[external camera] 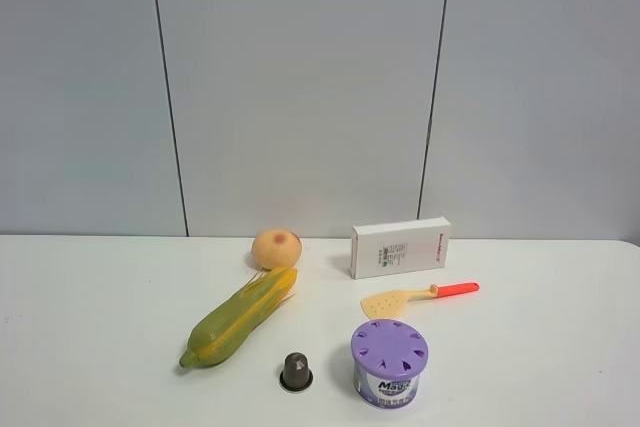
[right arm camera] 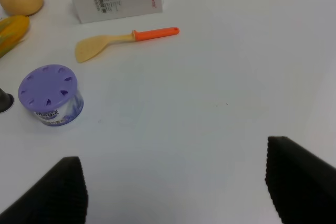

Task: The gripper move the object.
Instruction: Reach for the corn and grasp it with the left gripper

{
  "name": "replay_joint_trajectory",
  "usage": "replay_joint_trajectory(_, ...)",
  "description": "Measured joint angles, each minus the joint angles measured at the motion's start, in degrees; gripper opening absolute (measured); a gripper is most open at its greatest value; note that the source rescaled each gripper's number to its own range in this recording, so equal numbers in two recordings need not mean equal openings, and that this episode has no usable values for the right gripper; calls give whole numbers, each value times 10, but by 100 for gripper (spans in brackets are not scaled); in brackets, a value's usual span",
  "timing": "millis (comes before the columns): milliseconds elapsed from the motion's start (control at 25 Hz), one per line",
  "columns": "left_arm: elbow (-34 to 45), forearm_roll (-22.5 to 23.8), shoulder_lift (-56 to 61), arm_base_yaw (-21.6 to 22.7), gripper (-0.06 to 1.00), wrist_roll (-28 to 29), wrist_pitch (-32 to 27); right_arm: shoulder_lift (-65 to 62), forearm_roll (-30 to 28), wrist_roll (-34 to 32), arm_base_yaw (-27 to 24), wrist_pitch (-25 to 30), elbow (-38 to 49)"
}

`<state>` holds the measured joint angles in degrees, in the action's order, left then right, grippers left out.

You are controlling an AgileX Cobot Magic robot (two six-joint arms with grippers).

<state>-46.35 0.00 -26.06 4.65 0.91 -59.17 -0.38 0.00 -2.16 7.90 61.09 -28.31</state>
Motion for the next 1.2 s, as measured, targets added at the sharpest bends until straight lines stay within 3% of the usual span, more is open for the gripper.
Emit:
replay_joint_trajectory(320, -27, -89, -140, 0, 100, -72, 85, 0, 0, 0, 0, 0, 0)
replay_joint_trajectory(480, -28, -123, -202, -4, 100, -91, 95, 0, 0, 0, 0, 0, 0)
replay_joint_trajectory(680, -28, -124, -270, -75, 100, -119, 117, 0, 0, 0, 0, 0, 0)
replay_joint_trajectory(920, -47, -126, -358, -163, 100, -105, 167, 0, 0, 0, 0, 0, 0)
replay_joint_trajectory(1200, -143, -123, -472, -196, 100, -87, 170, 0, 0, 0, 0, 0, 0)
